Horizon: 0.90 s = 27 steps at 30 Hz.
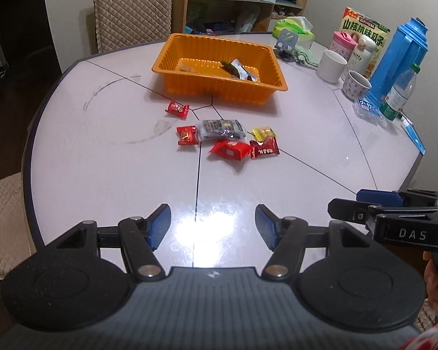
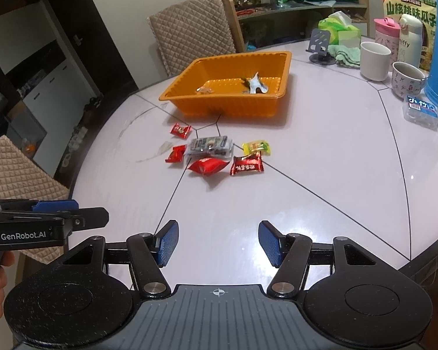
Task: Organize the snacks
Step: 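Withdraw both open tools from the tray back toward the snack pile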
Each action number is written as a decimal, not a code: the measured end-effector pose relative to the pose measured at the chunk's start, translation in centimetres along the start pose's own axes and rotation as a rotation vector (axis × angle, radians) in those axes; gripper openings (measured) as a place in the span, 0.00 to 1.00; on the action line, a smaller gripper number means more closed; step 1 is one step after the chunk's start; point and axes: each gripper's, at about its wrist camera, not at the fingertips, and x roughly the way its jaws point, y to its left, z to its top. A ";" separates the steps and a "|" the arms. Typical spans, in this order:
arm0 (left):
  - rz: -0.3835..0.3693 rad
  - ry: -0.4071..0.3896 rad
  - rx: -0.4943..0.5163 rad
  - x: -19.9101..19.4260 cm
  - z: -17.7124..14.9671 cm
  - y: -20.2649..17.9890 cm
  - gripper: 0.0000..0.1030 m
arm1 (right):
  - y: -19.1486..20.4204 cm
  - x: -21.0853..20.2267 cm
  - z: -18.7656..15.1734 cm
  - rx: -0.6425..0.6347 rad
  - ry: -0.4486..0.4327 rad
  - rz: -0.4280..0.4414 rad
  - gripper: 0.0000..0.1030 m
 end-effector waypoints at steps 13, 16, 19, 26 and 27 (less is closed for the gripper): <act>-0.008 0.014 0.004 0.8 0.0 0.2 0.59 | 0.2 0.9 0.1 0.000 0.014 0.002 0.59; -0.009 0.017 0.003 1.1 0.2 0.3 0.59 | 0.2 1.2 0.3 0.002 0.021 0.003 0.59; -0.009 0.020 0.001 1.4 0.4 0.5 0.59 | 0.3 1.8 0.6 0.002 0.027 0.002 0.59; -0.007 0.027 -0.004 2.5 1.2 1.3 0.59 | 0.2 3.1 1.2 0.006 0.045 0.000 0.59; -0.006 0.028 -0.006 2.6 1.3 1.4 0.59 | 0.2 3.3 1.2 0.006 0.048 0.001 0.59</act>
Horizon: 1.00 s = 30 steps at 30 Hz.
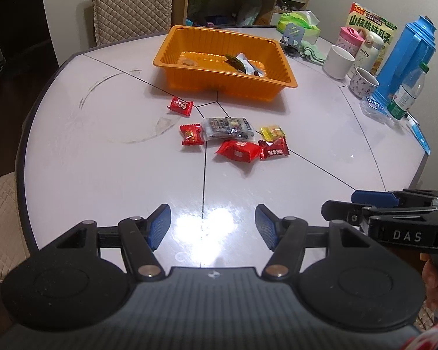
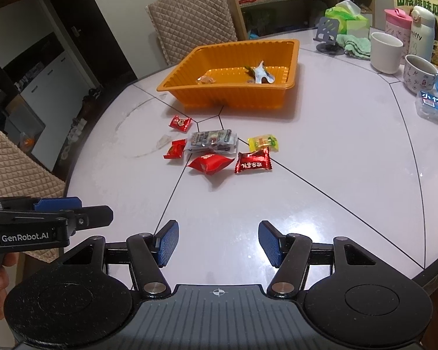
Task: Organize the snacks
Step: 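Grasp the large red printed packet with the right tool while the left tool approaches the red candy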
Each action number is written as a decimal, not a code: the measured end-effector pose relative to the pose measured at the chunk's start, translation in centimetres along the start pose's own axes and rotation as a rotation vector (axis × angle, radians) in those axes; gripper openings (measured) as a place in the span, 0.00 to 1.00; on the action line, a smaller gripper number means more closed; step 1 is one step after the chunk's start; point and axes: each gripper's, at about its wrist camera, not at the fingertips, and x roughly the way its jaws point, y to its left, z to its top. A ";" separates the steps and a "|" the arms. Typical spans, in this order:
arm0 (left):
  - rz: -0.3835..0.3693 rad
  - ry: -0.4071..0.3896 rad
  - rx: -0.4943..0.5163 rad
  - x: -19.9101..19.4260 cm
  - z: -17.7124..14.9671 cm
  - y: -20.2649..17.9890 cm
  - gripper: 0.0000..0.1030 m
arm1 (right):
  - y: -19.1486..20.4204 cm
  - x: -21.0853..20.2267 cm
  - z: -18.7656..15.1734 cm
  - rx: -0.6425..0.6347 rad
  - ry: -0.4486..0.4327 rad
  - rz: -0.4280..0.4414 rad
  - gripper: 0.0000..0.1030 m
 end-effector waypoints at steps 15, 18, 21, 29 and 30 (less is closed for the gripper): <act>0.017 0.017 -0.020 3.1 1.7 2.2 0.59 | -0.3 3.4 1.8 -0.017 0.013 0.001 0.59; 0.020 0.018 -0.017 3.8 2.0 2.5 0.59 | -0.1 4.1 2.4 -0.031 0.003 0.002 0.59; 0.018 0.026 -0.016 4.6 2.5 2.9 0.59 | -0.1 4.7 2.8 -0.042 -0.006 0.006 0.59; 0.014 0.032 -0.005 6.6 3.8 3.4 0.59 | -0.1 6.6 4.2 -0.074 -0.017 0.011 0.59; 0.015 0.033 -0.003 6.9 3.9 3.5 0.59 | -0.1 6.8 4.4 -0.079 -0.017 0.011 0.59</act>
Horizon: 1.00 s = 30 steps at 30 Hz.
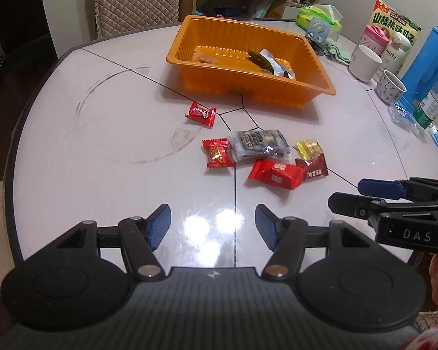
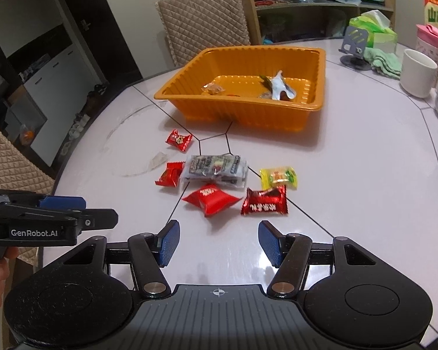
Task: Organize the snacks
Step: 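Grasp the large red printed packet with the right tool while the left tool approaches the red candy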
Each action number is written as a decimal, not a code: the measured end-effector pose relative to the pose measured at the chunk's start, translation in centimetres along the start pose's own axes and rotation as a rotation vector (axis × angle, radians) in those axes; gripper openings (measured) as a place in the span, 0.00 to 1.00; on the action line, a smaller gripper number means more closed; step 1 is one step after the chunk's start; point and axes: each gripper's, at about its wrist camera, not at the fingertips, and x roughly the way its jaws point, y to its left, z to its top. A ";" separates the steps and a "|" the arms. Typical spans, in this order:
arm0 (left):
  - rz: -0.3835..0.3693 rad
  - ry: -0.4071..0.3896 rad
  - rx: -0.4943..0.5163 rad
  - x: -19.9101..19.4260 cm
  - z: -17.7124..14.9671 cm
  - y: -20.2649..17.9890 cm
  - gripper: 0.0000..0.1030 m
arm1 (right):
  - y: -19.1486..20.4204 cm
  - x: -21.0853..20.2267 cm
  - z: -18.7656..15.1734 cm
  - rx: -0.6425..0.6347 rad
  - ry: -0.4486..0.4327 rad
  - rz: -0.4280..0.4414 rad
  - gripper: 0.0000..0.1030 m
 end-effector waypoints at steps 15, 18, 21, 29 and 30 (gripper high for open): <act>0.008 0.026 -0.009 2.9 1.6 1.1 0.59 | 0.8 4.7 2.7 -0.150 0.005 0.033 0.59; 0.015 0.029 -0.014 3.4 1.9 1.3 0.59 | 0.8 5.9 3.1 -0.180 0.022 0.048 0.59; 0.020 0.034 -0.018 3.9 2.1 1.7 0.59 | 1.0 7.0 3.1 -0.213 0.044 0.051 0.58; 0.024 0.043 -0.017 4.6 2.5 2.3 0.59 | 1.2 9.4 3.1 -0.262 0.100 0.055 0.50; 0.024 0.044 -0.018 4.6 2.5 2.3 0.59 | 1.3 9.6 3.1 -0.267 0.104 0.054 0.50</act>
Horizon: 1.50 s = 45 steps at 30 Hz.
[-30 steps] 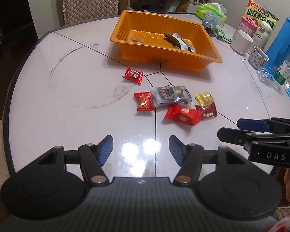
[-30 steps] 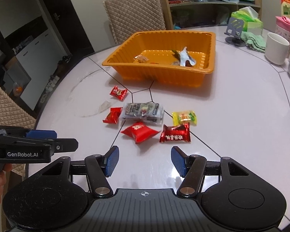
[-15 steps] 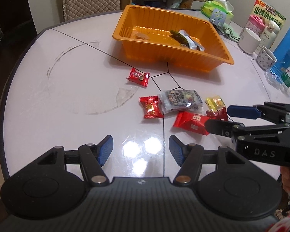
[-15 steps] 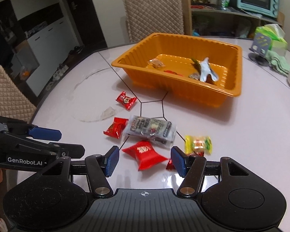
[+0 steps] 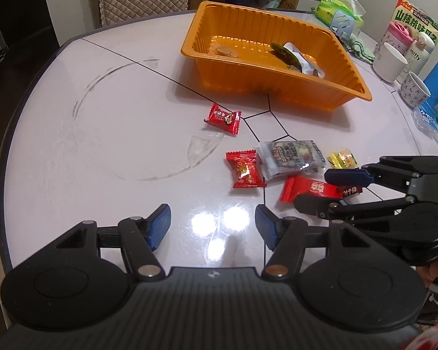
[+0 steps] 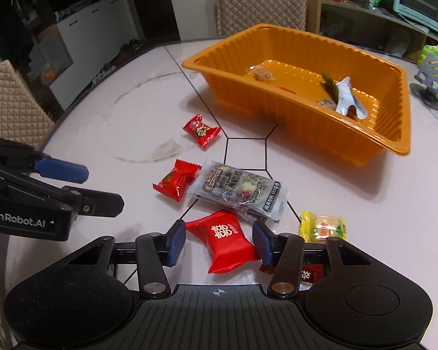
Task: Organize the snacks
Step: 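Grasp the large red printed packet with the right tool while the left tool approaches the red candy, then grasp the small red gold-printed candy with the left tool while the right tool holds the packet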
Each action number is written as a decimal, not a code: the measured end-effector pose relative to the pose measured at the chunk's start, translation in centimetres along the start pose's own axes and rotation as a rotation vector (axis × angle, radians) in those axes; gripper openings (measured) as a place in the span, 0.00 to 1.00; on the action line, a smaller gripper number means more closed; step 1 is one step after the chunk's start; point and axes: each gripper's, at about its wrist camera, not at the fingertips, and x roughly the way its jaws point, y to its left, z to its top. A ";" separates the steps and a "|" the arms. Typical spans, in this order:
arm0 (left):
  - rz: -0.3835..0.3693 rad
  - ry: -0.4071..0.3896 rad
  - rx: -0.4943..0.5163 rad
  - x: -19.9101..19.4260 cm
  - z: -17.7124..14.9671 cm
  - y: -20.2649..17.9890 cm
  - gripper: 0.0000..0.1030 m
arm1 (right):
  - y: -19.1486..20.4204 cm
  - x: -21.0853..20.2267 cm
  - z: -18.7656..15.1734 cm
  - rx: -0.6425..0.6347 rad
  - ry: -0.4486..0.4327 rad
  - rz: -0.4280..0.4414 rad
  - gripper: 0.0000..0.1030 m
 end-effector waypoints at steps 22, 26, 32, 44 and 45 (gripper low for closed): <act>-0.038 -0.035 0.039 0.8 0.4 -0.5 0.59 | -0.1 -1.4 -1.3 0.068 -0.006 -0.025 0.26; -0.049 -0.053 0.055 1.3 0.8 -1.0 0.59 | -0.9 -2.8 -1.4 0.127 -0.038 -0.043 0.26; -0.056 -0.071 0.065 2.6 1.7 -1.4 0.58 | -2.7 -4.5 -1.5 0.207 -0.079 -0.085 0.26; -0.047 -0.066 0.106 5.6 3.2 -2.0 0.47 | -4.4 -6.3 -1.9 0.276 -0.121 -0.118 0.26; -0.047 -0.069 0.106 5.7 3.2 -1.9 0.47 | -4.5 -6.4 -1.9 0.278 -0.121 -0.118 0.26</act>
